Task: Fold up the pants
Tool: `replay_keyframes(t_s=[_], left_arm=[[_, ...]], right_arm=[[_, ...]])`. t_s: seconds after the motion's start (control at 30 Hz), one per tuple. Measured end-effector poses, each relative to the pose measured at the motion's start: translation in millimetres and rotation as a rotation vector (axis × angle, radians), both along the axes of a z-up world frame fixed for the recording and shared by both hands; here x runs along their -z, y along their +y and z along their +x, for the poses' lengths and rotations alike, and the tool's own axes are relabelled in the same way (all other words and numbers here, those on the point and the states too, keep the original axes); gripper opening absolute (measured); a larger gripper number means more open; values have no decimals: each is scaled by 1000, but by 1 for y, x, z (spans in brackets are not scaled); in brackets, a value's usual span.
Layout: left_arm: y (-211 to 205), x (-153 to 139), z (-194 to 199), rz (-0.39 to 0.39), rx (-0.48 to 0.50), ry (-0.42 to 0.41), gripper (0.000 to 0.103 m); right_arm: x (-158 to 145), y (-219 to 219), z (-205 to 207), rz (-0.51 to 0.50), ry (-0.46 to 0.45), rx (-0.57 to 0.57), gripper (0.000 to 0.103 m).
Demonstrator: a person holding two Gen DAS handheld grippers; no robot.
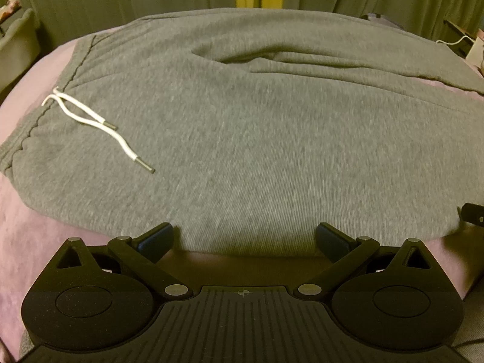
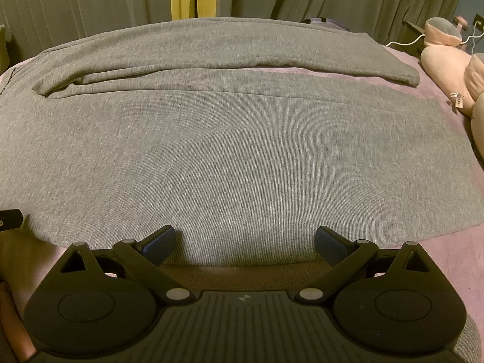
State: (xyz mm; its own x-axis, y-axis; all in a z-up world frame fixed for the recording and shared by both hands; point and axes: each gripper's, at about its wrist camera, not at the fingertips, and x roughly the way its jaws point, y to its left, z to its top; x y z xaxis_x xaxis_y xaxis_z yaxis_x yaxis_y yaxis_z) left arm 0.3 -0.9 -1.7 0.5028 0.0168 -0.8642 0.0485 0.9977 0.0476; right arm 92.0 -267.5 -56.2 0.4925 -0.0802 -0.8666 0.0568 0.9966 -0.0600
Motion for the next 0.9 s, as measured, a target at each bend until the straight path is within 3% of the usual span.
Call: replay_keyframes(t_s=[0.9], left_arm=[[0, 6, -3, -1, -1, 7, 103]], right_arm=[[0, 0, 0, 1, 2, 0, 99]])
